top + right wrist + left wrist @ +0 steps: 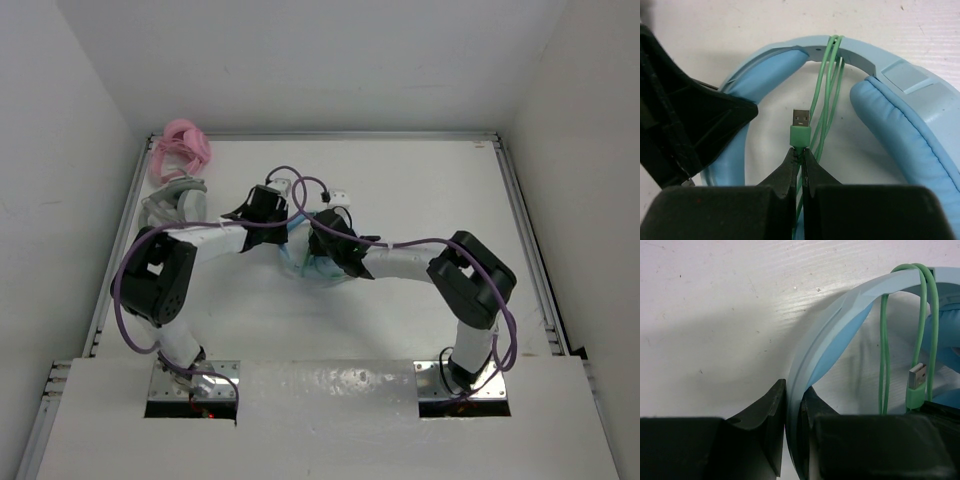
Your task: Wrap the headphones
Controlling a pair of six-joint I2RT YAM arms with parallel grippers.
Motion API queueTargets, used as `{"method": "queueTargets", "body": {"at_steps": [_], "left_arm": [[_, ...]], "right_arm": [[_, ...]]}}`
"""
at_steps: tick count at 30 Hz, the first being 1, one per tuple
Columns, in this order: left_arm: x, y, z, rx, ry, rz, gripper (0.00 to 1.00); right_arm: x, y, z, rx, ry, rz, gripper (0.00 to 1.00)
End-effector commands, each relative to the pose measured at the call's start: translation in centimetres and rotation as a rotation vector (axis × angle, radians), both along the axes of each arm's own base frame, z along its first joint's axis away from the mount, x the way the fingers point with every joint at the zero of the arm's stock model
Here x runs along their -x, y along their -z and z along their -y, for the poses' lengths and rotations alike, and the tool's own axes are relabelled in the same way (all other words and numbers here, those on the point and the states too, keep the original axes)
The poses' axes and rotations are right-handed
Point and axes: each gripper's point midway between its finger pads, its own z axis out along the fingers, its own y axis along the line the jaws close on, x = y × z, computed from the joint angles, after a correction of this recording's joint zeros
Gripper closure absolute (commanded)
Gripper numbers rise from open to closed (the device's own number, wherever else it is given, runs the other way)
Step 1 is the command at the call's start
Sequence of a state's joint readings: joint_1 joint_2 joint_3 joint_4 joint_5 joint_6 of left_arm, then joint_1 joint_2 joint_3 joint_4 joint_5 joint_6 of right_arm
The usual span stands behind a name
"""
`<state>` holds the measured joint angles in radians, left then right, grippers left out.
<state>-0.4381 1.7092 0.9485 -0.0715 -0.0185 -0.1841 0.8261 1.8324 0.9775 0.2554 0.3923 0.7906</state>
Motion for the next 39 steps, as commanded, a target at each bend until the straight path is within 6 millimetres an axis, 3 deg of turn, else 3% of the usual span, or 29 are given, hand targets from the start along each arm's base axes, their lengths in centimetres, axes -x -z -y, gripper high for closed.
{"method": "queueTargets", "body": {"at_steps": [1, 8, 10, 16, 23, 25, 26, 27, 28, 29, 32, 35, 39], "left_arm": [[1.3, -2.4, 1.7, 0.047, 0.081, 0.027, 1.00], [1.3, -3.0, 2.0, 0.054, 0.088, 0.043, 1.00], [1.3, -3.1, 2.0, 0.054, 0.082, 0.046, 1.00], [1.4, -2.9, 2.0, 0.057, 0.082, 0.043, 1.00], [1.4, -3.1, 2.5, 0.067, 0.105, 0.047, 1.00], [1.5, -3.2, 2.7, 0.065, 0.115, 0.049, 1.00], [1.6, -3.1, 3.1, 0.067, 0.133, 0.050, 1.00], [1.7, -3.3, 3.3, 0.069, 0.140, 0.053, 1.00], [1.7, -3.3, 3.4, 0.070, 0.143, 0.052, 1.00], [1.7, -3.4, 3.5, 0.071, 0.148, 0.054, 1.00], [1.7, -3.4, 3.3, 0.059, 0.143, 0.058, 1.00], [1.7, -3.2, 3.2, 0.057, 0.142, 0.055, 1.00], [1.7, -1.9, 3.6, 0.055, 0.147, 0.014, 1.00]], "right_arm": [[-1.0, 2.1, 6.0, 0.176, 0.176, -0.048, 1.00], [-0.1, 2.2, 6.4, 0.140, 0.181, -0.050, 1.00], [-0.4, 0.4, 6.3, 0.067, 0.207, -0.001, 1.00], [0.6, 0.0, 8.4, 0.058, 0.256, 0.052, 1.00], [0.1, 0.2, 6.2, 0.101, 0.151, 0.018, 1.00], [0.3, 1.8, 5.4, 0.150, 0.092, -0.032, 1.00], [-0.9, 0.6, 3.9, 0.157, 0.049, -0.016, 1.00], [0.0, 3.1, 3.6, 0.221, -0.009, -0.104, 1.00], [-1.3, 1.8, 1.9, 0.203, -0.030, -0.093, 1.00], [-0.9, 3.1, 1.4, 0.221, -0.066, -0.140, 1.00], [-0.9, 3.3, 0.7, 0.183, -0.073, -0.145, 1.00], [-1.3, 2.4, 0.2, 0.145, -0.097, -0.074, 1.00], [-1.7, -0.9, 0.0, 0.091, -0.163, 0.106, 1.00]]}}
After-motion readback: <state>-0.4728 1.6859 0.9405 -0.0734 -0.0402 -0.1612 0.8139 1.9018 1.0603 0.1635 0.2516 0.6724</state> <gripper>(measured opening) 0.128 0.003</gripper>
